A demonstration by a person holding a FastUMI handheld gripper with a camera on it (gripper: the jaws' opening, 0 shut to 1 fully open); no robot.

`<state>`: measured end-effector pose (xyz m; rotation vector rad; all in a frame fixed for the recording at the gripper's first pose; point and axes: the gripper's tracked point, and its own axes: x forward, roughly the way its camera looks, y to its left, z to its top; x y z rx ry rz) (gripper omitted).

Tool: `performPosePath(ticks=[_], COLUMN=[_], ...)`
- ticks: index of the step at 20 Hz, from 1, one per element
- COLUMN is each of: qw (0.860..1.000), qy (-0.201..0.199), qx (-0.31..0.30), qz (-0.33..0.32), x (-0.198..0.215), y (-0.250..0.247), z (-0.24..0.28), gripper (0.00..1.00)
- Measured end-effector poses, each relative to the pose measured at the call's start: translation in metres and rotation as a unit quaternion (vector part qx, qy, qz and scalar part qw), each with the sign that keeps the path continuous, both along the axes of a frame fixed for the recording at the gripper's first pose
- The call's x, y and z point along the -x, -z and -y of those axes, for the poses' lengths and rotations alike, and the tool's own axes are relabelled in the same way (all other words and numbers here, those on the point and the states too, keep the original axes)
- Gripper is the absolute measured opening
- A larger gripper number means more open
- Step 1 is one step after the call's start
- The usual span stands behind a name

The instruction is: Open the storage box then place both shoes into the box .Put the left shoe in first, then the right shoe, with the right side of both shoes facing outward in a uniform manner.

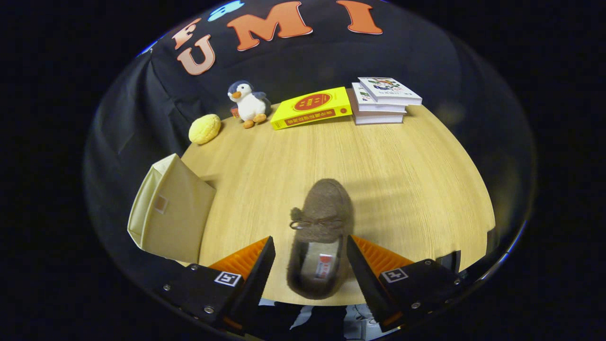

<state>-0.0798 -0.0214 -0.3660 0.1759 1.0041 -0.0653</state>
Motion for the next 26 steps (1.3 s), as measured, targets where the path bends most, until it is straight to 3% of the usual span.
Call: performPosePath(ticks=[6, 10, 11, 16, 19, 21, 26], qw=[1.0, 0.999, 0.999, 0.998, 0.997, 0.997, 0.997], qy=[-0.001, 0.021, 0.026, 0.054, 0.066, 0.065, 0.067], qx=[0.021, 0.042, 0.038, 0.016, 0.01, 0.0, -0.027], qz=[-0.019, -0.011, -0.009, -0.022, -0.03, -0.03, -0.013], x=[0.001, -0.016, -0.019, -0.019, -0.018, -0.018, -0.033], y=[0.043, 0.06, 0.064, 0.078, 0.074, 0.065, 0.005], z=[0.024, 0.04, 0.038, 0.033, 0.034, 0.025, -0.018], gripper=[0.81, 0.65, 0.55, 0.31, 0.09, 0.04, 0.04])
